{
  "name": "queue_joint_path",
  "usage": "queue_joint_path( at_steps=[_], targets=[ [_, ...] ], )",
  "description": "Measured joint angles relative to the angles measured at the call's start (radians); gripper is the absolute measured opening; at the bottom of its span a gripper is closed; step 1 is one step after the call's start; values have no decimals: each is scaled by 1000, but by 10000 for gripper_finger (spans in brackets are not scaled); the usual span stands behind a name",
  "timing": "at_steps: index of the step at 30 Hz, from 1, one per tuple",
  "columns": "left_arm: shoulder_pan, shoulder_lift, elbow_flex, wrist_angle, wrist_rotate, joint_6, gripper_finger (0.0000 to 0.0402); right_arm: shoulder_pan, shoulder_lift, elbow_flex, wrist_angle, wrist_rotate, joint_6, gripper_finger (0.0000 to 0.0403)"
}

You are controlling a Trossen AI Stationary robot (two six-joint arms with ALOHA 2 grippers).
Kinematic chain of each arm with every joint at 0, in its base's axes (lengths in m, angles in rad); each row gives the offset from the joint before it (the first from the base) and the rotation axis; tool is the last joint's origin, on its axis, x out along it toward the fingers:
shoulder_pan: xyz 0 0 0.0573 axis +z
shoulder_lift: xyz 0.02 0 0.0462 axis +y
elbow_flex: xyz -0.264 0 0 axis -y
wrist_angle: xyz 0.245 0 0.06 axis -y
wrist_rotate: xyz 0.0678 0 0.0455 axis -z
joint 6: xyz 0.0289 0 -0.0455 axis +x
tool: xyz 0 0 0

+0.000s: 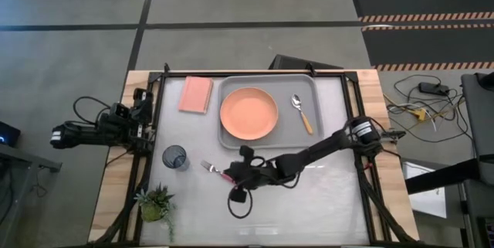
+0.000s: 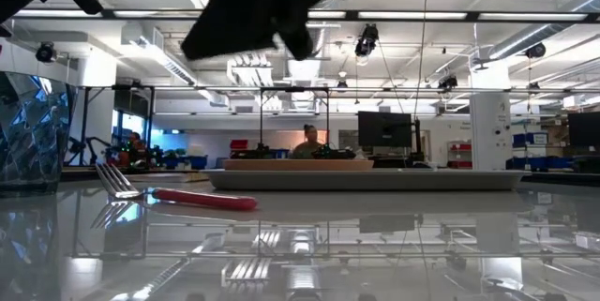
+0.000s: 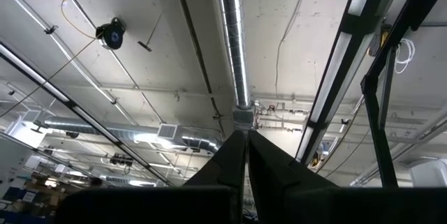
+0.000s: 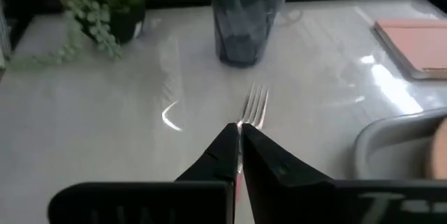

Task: Pick and place plate/cup/fork/spoon on tray
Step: Put the pink fork on the gray tray to the right of the orange plate

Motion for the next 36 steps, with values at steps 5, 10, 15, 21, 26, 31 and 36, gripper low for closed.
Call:
queue_joint_path(
  at_steps=[5, 10, 15, 21, 26, 31, 36],
  targets=[
    [0, 0, 0, 1, 0, 0, 0, -4, 84, -120, 292, 15, -42, 9],
    [0, 0, 0, 5, 0, 1, 0, -17, 174, -108, 398, -9, -4, 42],
    [0, 0, 0, 6, 0, 2, 0, -24, 230, -53, 388, -9, 10, 128],
    [0, 0, 0, 6, 0, 2, 0, -32, 242, -11, 279, 20, 14, 216],
    [0, 0, 0, 6, -1, 2, 0, -36, 246, -13, 263, 18, 13, 236],
    [0, 0, 0, 6, 0, 2, 0, -35, 285, -13, 270, 20, -11, 225],
    [0, 0, 0, 6, -1, 2, 0, -38, 301, -13, 277, 10, -27, 197]
  ],
)
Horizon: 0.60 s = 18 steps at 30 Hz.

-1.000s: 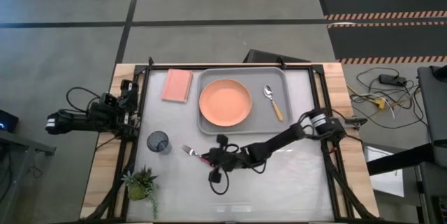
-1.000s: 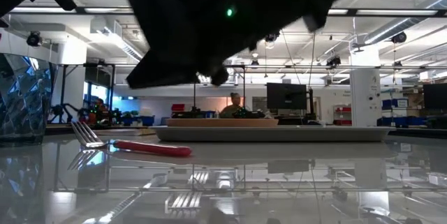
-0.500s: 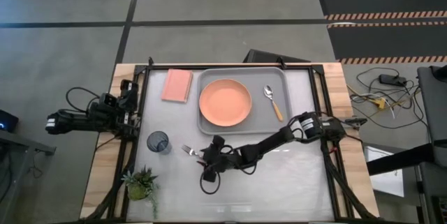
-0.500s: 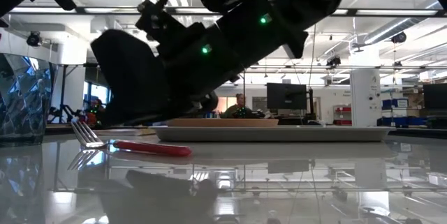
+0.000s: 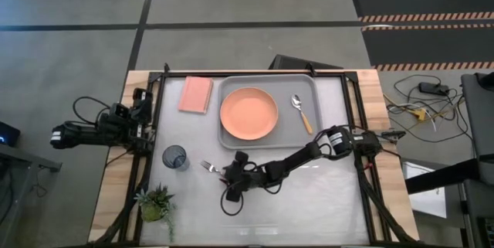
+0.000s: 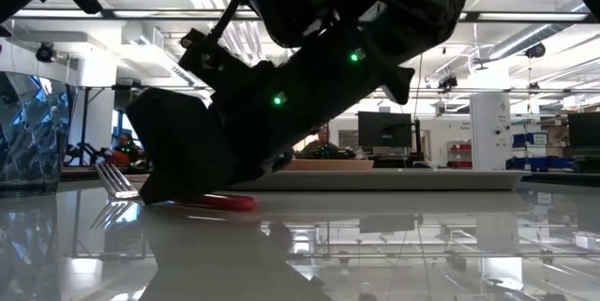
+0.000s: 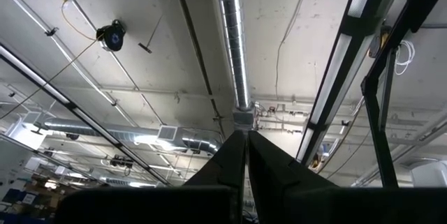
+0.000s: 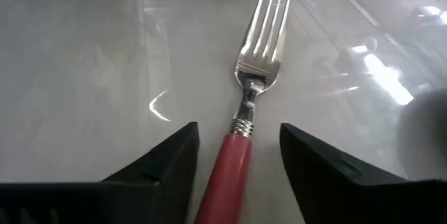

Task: Pick and place plate/cup/fork/spoon on tray
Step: Put the pink fork on the gray tray to the right of the orange plate

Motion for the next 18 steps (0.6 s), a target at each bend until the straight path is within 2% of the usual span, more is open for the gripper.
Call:
queue_joint_path(
  at_steps=[4, 10, 18],
  targets=[
    [0, 0, 0, 0, 0, 0, 0, -11, 11, 0, 4, -56, 3, 146],
    [0, 0, 0, 0, 0, 0, 0, -28, 32, 2, 13, -97, 57, 40],
    [0, 0, 0, 0, 0, 0, 0, -28, 6, -1, 10, -105, 58, 34]
  ],
)
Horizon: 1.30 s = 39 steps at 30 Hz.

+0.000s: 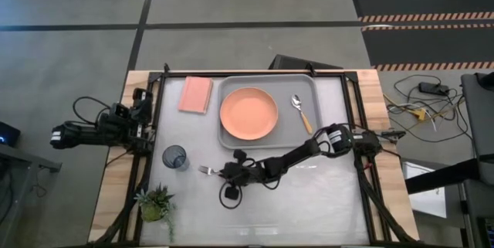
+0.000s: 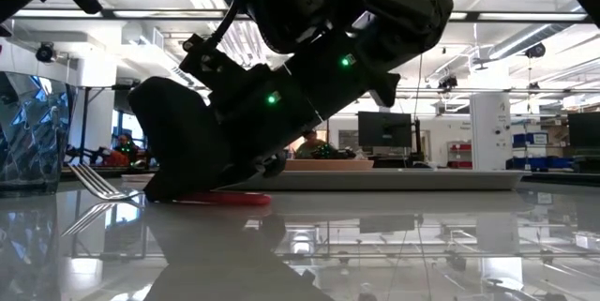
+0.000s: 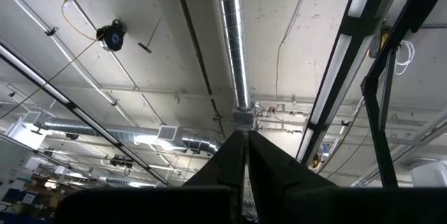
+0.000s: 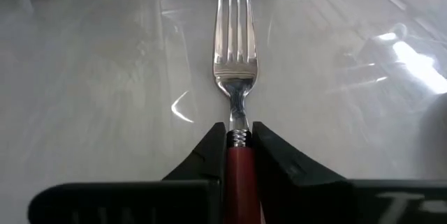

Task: Pick and place plate/cup/fork/spoon on tray
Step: Put the pink fork on the gray tray to the right of the orange plate

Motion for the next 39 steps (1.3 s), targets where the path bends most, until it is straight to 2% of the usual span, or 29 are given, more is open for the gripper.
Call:
queue_joint_path(
  at_steps=[7, 11, 13, 16, 22, 26, 29, 32, 39],
  targets=[
    [0, 0, 0, 0, 0, 0, 0, 1, -77, -6, -63, -15, -2, 34],
    [0, 0, 0, 0, 0, -1, 0, 1, -149, -5, -122, -2, 49, 34],
    [0, 0, 0, 0, 0, -1, 0, -3, -187, -4, -169, 19, 88, 34],
    [0, 0, 0, 0, 0, -4, 0, -11, -256, -4, -303, 113, 157, 34],
    [0, 0, 0, 0, 0, -9, 0, -48, -412, -7, -657, 381, 420, 34],
    [0, 0, 0, 0, 0, -10, 0, -93, -470, -31, -957, 506, 716, 34],
    [0, 0, 0, 0, 0, -10, 0, -142, -478, -63, -1146, 531, 952, 34],
    [0, 0, -1, 0, 0, -10, 0, -186, -477, -117, -1210, 529, 1083, 34],
    [0, 0, -2, -1, 0, -9, 0, -284, -478, -213, -1197, 497, 1119, 34]
  ],
)
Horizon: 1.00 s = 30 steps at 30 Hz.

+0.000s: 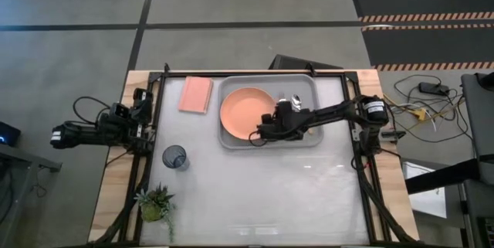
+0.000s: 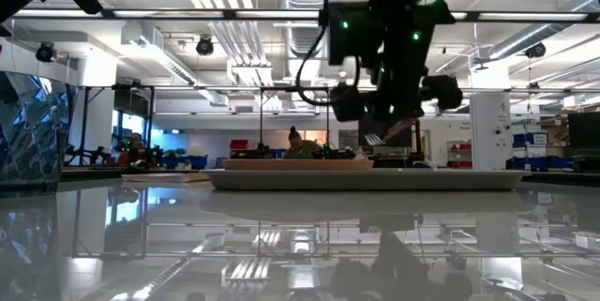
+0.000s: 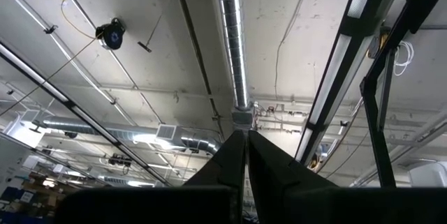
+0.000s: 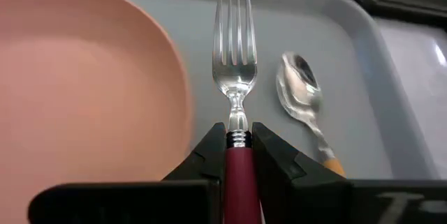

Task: Pick and place plate/cup/fork/spoon on tray
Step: Put the pink fork on the gray tray to the right of the orange plate

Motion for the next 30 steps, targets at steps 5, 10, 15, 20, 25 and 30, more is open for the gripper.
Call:
queue_joint_path(
  at_steps=[5, 10, 15, 20, 25, 30],
  targets=[
    [0, 0, 0, 0, 0, 0, 0, -48, -2, -53, 32, -66, -39, 34],
    [0, 0, 0, 0, 0, 0, 0, -80, -30, -131, 128, -137, -119, 34],
    [0, 0, 0, 0, 0, 0, 0, -104, -144, -257, 224, -150, -123, 34],
    [0, 0, 0, 0, 0, 0, 0, -104, -239, -409, 529, -150, -143, 34],
    [0, 0, 0, 0, 0, 0, 0, -104, -215, -511, 770, -122, -170, 34],
    [0, 0, 0, 0, 0, 0, 0, -101, -190, -514, 790, -68, -149, 34]
  ],
)
